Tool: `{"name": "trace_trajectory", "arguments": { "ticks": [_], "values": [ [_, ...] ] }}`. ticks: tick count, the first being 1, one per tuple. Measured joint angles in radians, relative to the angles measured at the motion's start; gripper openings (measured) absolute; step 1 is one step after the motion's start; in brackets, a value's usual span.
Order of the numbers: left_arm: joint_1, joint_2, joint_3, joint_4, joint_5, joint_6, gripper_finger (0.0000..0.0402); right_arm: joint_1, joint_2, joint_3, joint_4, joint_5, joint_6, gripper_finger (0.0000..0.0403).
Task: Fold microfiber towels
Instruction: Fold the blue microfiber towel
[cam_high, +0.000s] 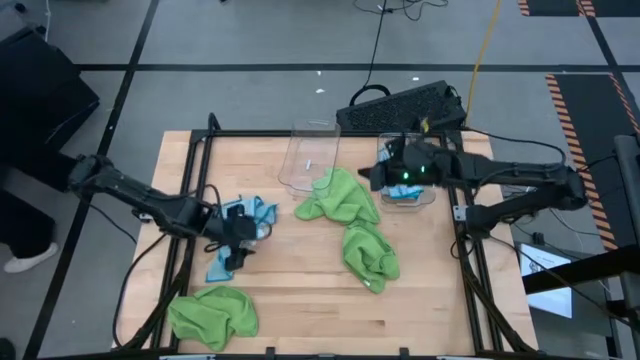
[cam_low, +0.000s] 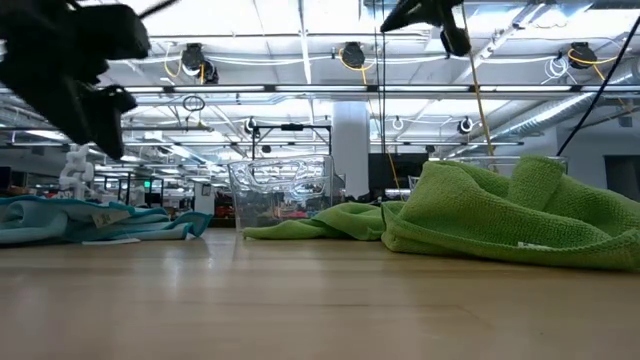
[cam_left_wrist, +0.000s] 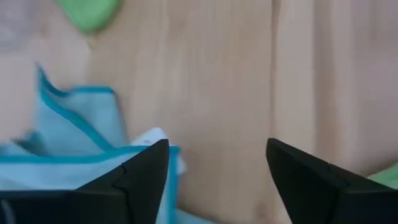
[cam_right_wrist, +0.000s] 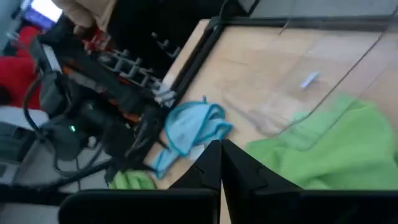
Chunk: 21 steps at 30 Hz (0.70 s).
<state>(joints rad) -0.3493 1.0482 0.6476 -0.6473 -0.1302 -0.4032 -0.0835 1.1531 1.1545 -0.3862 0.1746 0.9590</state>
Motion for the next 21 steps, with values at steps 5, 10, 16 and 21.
{"name": "trace_trajectory", "arguments": {
  "ticks": [5,10,16,21],
  "values": [
    [-0.111,0.039,0.0,-0.086,-0.244,0.027,0.0309,0.134,0.013,-0.001,0.027,0.115,0.016,0.0],
    [-0.178,0.101,0.0,-0.074,-0.365,-0.043,0.0313,0.19,0.012,-0.001,0.03,0.152,0.045,0.0],
    [-0.204,0.223,0.0,-0.022,-0.424,-0.079,0.0292,0.197,0.005,-0.001,-0.012,0.11,-0.026,0.0],
    [-0.203,0.316,0.0,-0.031,-0.421,-0.14,0.027,0.194,-0.006,-0.001,-0.086,0.081,-0.085,0.0]
  ]
}}
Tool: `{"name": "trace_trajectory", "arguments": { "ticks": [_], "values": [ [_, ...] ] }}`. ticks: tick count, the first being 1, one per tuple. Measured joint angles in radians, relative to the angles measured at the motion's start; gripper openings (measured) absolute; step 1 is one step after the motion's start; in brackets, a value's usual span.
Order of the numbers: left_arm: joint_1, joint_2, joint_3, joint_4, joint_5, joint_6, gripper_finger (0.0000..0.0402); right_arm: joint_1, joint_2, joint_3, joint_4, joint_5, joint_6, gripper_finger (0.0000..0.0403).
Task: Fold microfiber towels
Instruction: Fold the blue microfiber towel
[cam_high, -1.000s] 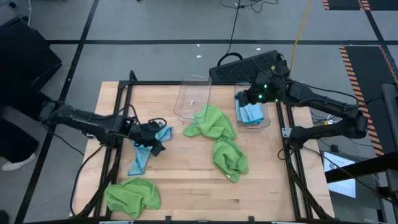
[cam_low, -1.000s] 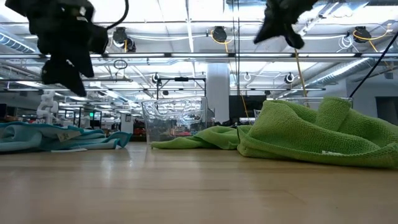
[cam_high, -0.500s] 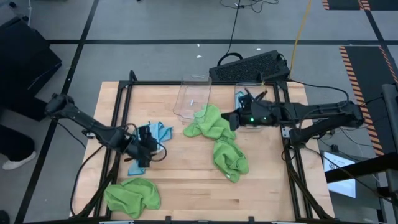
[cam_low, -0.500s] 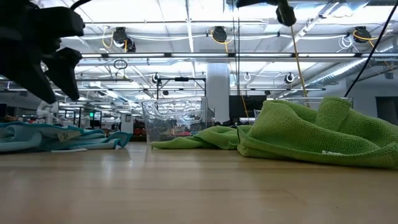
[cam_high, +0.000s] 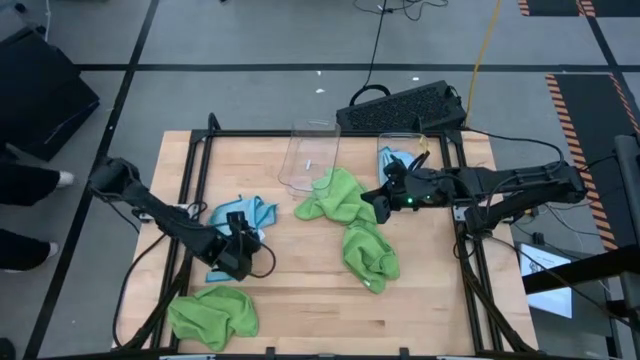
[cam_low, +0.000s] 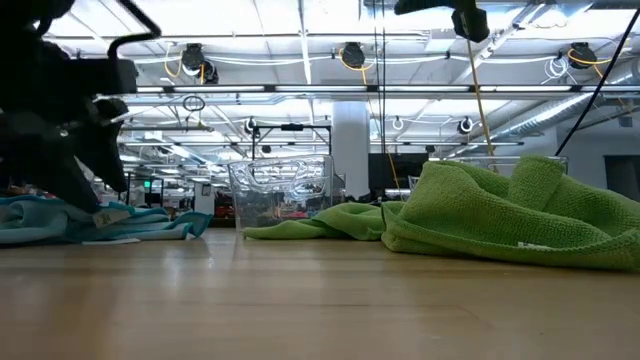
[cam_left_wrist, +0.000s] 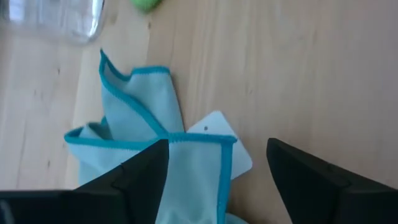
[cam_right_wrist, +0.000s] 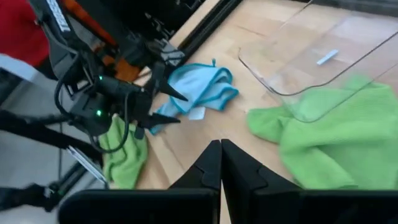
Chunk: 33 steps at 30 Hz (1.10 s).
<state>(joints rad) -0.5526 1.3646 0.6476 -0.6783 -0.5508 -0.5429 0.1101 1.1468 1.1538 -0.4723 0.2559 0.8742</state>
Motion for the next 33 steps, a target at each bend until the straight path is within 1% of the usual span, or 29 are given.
{"name": "trace_trajectory", "arguments": {
  "ticks": [4,8,12,14,16,18,19,22,24,28,33],
  "values": [
    [0.008,0.051,0.0,-0.014,-0.001,-0.041,0.0248,-0.009,-0.011,0.0,-0.054,-0.036,-0.048,0.0],
    [0.035,0.078,0.0,-0.011,0.0,-0.034,0.0223,-0.023,-0.029,0.0,-0.084,-0.052,-0.094,0.0],
    [0.067,0.084,0.0,-0.02,0.0,-0.032,0.0183,-0.033,-0.044,0.0,-0.107,-0.056,-0.135,0.0],
    [0.082,0.084,0.0,-0.023,0.0,-0.031,0.0146,-0.038,-0.054,0.0,-0.112,-0.057,-0.156,0.0],
    [0.097,0.082,0.0,-0.024,0.018,-0.028,0.0094,-0.042,-0.06,0.0,-0.117,-0.072,-0.176,0.0],
    [0.116,0.079,0.0,-0.018,0.073,-0.017,0.0034,-0.049,-0.063,0.0,-0.117,-0.078,-0.196,0.0],
    [0.126,0.079,0.004,-0.019,0.104,-0.012,0.0018,-0.052,-0.064,0.0,-0.117,-0.078,-0.205,0.0],
    [0.139,0.07,0.044,-0.058,0.124,-0.017,0.0011,-0.061,-0.065,0.0,-0.117,-0.078,-0.229,0.0],
    [0.139,0.058,0.096,-0.113,0.124,-0.008,0.0005,-0.067,-0.065,0.0,-0.117,-0.077,-0.238,0.0],
    [0.14,0.032,0.239,-0.263,0.097,-0.005,0.0003,-0.087,-0.065,0.0,-0.117,-0.076,-0.26,0.0],
    [0.141,0.012,0.407,-0.358,0.113,-0.015,0.0002,-0.112,-0.064,0.0,-0.116,-0.076,-0.302,0.0]
  ]
}}
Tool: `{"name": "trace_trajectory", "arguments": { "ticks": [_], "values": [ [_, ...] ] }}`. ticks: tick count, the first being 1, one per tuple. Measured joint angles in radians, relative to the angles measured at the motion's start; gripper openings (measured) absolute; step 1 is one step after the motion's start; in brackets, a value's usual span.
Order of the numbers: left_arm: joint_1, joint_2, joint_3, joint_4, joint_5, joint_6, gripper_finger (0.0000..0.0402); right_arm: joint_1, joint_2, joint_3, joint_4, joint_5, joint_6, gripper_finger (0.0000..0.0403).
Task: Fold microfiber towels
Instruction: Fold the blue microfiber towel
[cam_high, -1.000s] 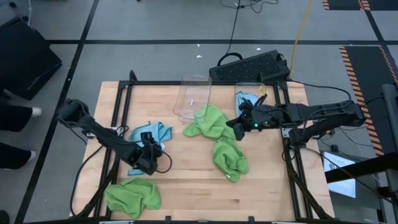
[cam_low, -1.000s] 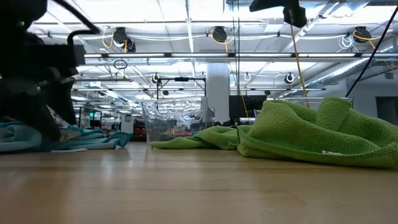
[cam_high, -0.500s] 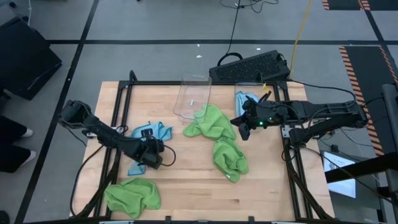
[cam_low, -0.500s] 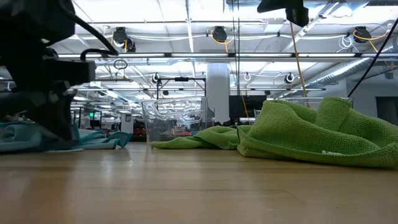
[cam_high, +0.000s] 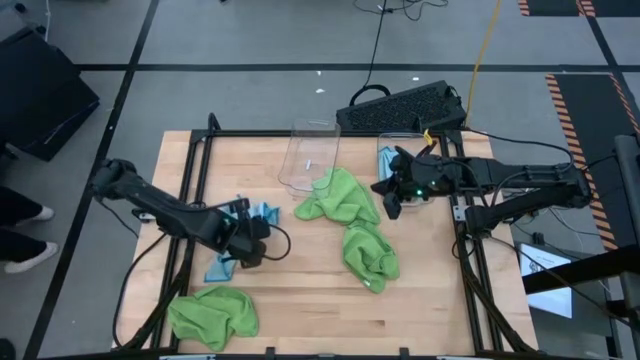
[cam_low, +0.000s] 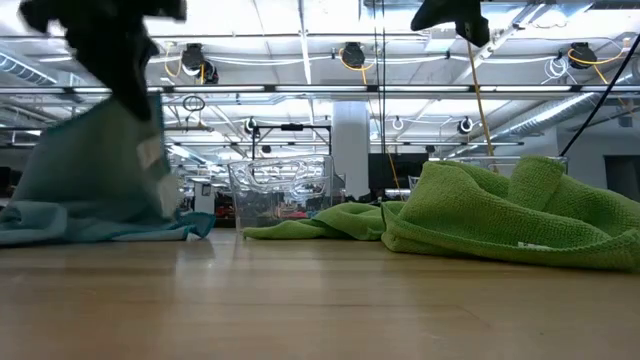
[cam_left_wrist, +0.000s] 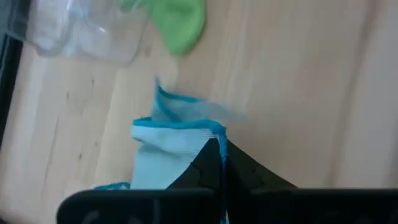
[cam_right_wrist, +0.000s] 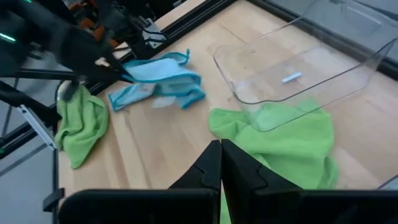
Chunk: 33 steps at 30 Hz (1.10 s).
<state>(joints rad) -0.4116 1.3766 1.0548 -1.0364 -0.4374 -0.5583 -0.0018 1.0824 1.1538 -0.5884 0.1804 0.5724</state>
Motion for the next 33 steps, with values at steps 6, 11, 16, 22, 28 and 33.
{"name": "trace_trajectory", "arguments": {
  "ticks": [6,11,16,22,28,33],
  "values": [
    [0.0,-0.003,0.23,-0.111,-0.001,-0.024,0.0002,-0.026,0.0,0.0,0.01,0.0,-0.021,0.0],
    [0.0,-0.003,0.415,-0.17,-0.006,0.009,0.0001,-0.035,0.001,0.0,0.069,-0.02,-0.054,0.0014],
    [0.01,-0.003,0.576,-0.203,-0.029,0.029,0.0001,-0.034,0.036,0.0,0.177,-0.038,-0.065,0.006],
    [0.045,-0.003,0.743,-0.181,-0.121,0.037,0.0001,-0.017,0.109,0.0,0.292,-0.116,-0.062,0.0127],
    [0.101,-0.003,0.852,-0.107,-0.18,0.137,0.0001,0.044,0.19,0.0,0.404,-0.212,-0.061,0.0177],
    [0.155,-0.003,0.891,-0.014,-0.185,0.225,0.0001,0.102,0.242,0.0,0.445,-0.187,-0.073,0.0191]
  ]
}}
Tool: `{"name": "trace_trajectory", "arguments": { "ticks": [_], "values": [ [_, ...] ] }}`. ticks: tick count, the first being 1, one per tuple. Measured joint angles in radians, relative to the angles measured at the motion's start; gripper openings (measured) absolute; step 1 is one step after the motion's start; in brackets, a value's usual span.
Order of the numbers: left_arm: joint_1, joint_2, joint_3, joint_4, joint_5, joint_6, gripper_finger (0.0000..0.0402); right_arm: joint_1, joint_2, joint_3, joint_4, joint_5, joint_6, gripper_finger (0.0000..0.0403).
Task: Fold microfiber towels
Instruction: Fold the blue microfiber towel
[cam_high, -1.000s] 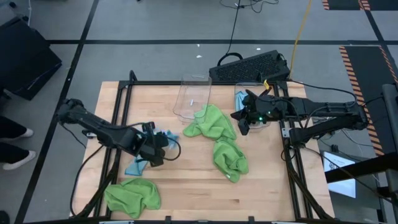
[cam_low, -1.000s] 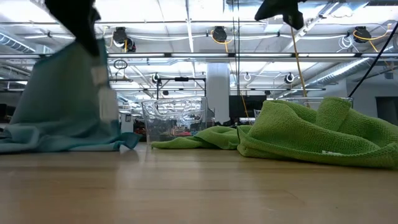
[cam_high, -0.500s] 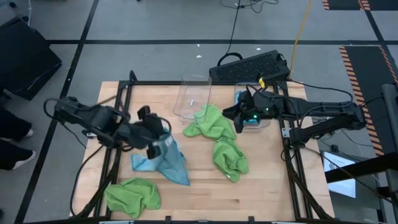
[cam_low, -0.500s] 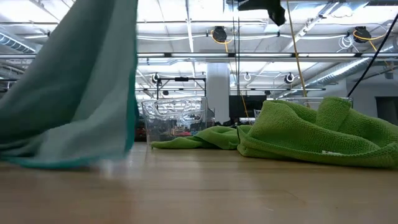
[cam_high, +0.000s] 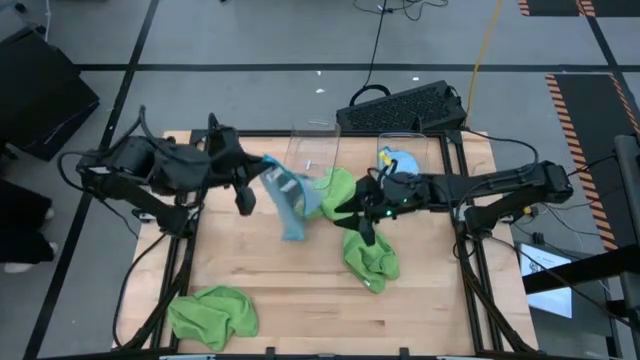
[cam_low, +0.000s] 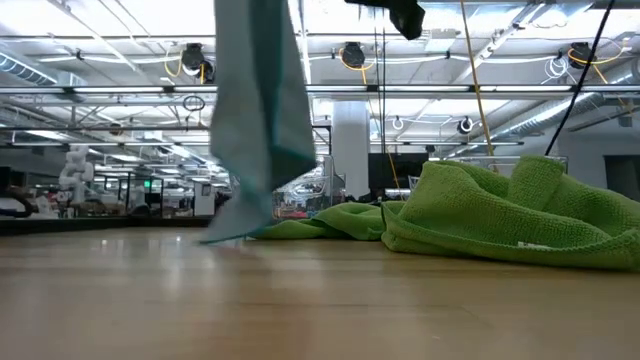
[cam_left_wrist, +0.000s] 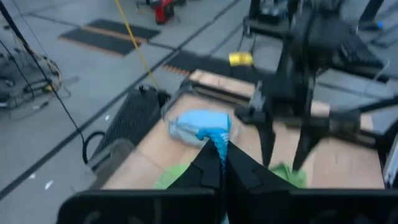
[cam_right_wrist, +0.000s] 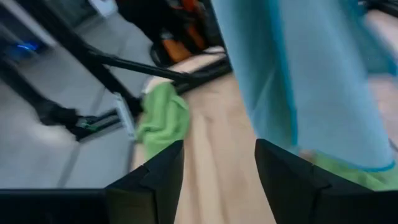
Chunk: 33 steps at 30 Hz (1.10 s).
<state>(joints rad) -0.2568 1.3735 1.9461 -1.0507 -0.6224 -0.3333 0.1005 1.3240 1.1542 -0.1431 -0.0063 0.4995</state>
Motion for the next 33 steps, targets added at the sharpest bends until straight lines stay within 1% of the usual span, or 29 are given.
{"name": "trace_trajectory", "arguments": {
  "ticks": [5,8,10,13,15,19,22,25,29,33],
  "values": [
    [0.028,0.0,0.016,0.128,0.026,0.068,0.0001,0.041,0.045,0.0,-0.024,0.199,-0.011,0.0193],
    [0.045,0.0,0.016,0.216,0.066,0.099,0.0001,0.06,0.062,0.0,-0.017,0.293,-0.089,0.0198],
    [0.055,0.001,0.016,0.27,0.093,0.103,0.0001,0.068,0.069,0.0,0.004,0.34,-0.144,0.0208],
    [0.065,0.0,0.016,0.321,0.123,0.104,0.0001,0.075,0.082,0.0,0.048,0.423,-0.169,0.0233],
    [0.067,0.001,0.016,0.331,0.125,0.103,0.0001,0.073,0.088,-0.001,0.082,0.427,-0.17,0.0253],
    [0.072,0.001,0.016,0.344,0.127,0.123,0.0001,0.077,0.106,0.0,0.217,0.436,-0.169,0.0291],
    [0.074,0.001,0.016,0.346,0.14,0.129,0.0,0.08,0.128,0.0,0.316,0.495,-0.17,0.0316],
    [0.083,0.001,0.015,0.342,0.169,0.131,0.0,0.075,0.141,-0.001,0.4,0.507,-0.168,0.0336],
    [0.085,0.001,0.015,0.339,0.181,0.129,0.0,0.061,0.144,-0.001,0.461,0.516,-0.171,0.0345],
    [0.085,0.001,0.015,0.347,0.187,0.129,0.0,0.045,0.144,0.0,0.468,0.632,-0.172,0.0341]
  ]
}}
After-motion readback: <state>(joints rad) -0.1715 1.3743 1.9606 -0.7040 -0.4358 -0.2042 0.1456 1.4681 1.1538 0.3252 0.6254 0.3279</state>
